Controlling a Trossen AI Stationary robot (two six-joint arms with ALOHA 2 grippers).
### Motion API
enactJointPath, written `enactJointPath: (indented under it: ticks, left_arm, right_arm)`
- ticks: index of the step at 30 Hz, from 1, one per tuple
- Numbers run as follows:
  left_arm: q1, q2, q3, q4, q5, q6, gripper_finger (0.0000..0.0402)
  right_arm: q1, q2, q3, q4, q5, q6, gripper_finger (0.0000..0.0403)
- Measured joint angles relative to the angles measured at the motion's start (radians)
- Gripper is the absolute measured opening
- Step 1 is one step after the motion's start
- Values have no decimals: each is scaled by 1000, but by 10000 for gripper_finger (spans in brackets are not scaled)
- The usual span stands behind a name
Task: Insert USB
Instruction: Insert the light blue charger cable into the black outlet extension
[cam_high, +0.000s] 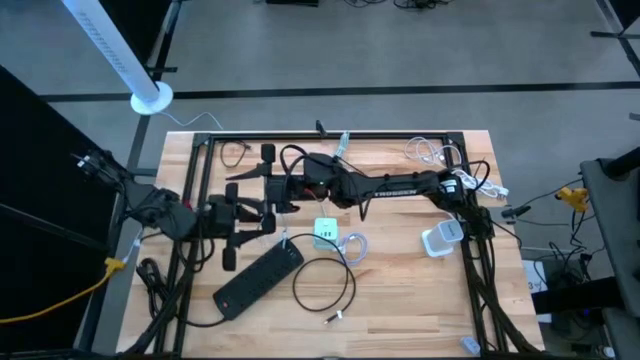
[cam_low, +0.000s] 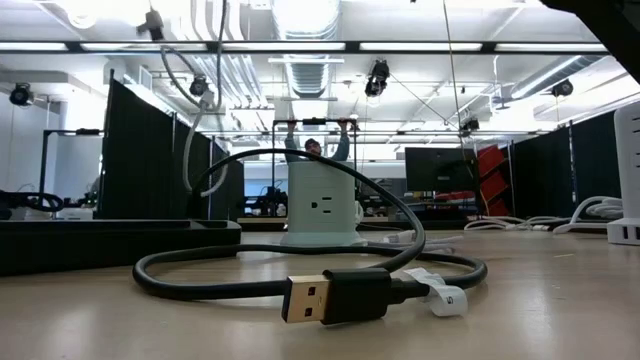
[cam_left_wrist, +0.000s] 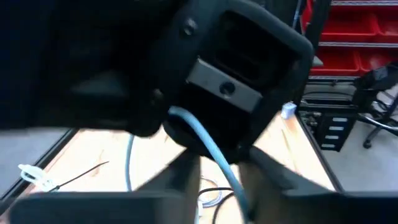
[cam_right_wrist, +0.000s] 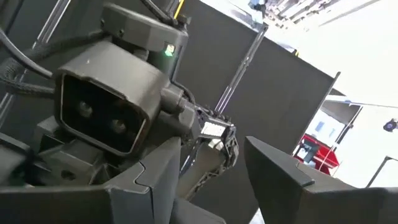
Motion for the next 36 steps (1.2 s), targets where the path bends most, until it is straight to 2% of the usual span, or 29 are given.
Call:
enactJointPath:
  ticks: [2,13,21,28,36]
  left_arm:
    - [-1,-24,9,-18,6,9,14]
    - [2,-159,19,-85,-37,-1,0]
    - [10,-118,-20,-101,-46,-13,0]
    - [19,-72,-22,-99,-7,-14,0]
    - [72,-99,-22,-143,-11,-10,0]
  right_arm:
    - [0,-1,1,6,8,25,161]
    - [11,1,-2,-37,-3,10,159]
    - [19,1,-2,77,-13,75,155]
    - [18,1,-2,92,-6,111,158]
    - [24,1,-2,107,-5,194,164]
